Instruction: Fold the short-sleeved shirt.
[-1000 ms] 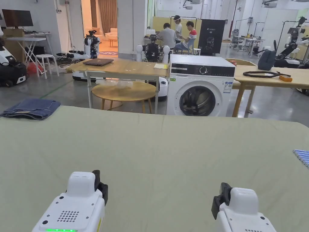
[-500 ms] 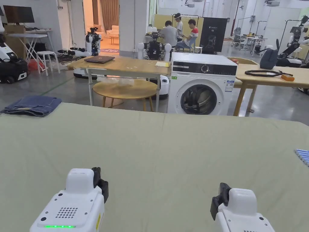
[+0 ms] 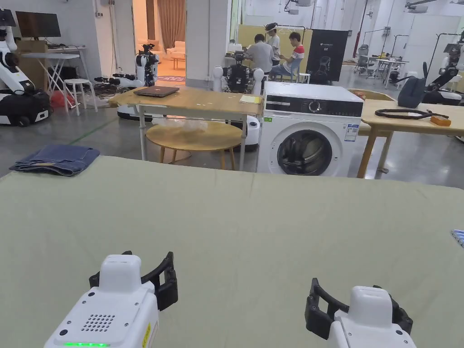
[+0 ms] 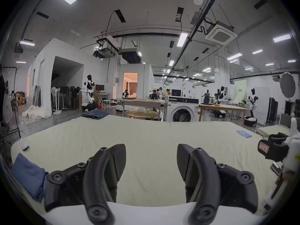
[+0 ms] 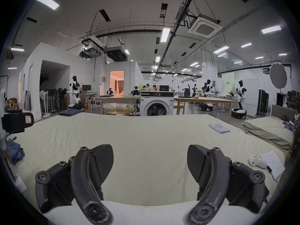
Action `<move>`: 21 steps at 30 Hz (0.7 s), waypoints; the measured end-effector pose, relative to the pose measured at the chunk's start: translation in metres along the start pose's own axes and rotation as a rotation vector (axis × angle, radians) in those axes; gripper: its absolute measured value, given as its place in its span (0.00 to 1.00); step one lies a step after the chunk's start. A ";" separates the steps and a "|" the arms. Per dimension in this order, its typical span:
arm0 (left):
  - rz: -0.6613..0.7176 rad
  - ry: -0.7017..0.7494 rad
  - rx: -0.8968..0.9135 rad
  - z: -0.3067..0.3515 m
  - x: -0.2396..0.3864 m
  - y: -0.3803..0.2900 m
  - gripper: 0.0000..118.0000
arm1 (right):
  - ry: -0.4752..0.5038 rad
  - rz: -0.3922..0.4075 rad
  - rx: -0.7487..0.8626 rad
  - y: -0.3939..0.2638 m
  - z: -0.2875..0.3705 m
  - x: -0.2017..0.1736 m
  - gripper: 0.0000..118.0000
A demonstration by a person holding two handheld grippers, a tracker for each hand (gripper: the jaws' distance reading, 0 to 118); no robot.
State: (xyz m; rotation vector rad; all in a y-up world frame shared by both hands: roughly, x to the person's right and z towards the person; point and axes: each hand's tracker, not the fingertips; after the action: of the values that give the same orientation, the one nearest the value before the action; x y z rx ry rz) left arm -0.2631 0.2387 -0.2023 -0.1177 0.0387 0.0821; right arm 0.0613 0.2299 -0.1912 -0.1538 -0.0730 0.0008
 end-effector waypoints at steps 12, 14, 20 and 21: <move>-0.022 0.041 0.100 0.004 -0.004 -0.001 0.56 | -0.025 0.008 0.045 0.008 0.000 0.001 0.81; -0.028 0.038 0.101 0.004 -0.003 0.000 0.58 | 0.034 -0.022 0.051 0.009 -0.001 0.004 0.81; -0.029 0.025 0.051 -0.001 -0.006 0.002 0.58 | 0.056 -0.081 0.038 0.012 -0.007 0.006 0.87; -0.026 0.026 0.051 -0.001 -0.007 0.001 0.58 | 0.057 -0.084 0.037 0.013 -0.007 0.005 0.87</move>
State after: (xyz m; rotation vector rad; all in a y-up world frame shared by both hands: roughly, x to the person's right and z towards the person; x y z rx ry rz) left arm -0.2697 0.2391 -0.2032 -0.0687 0.0655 0.0537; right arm 0.0673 0.2416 -0.1999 -0.1140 -0.0226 -0.0859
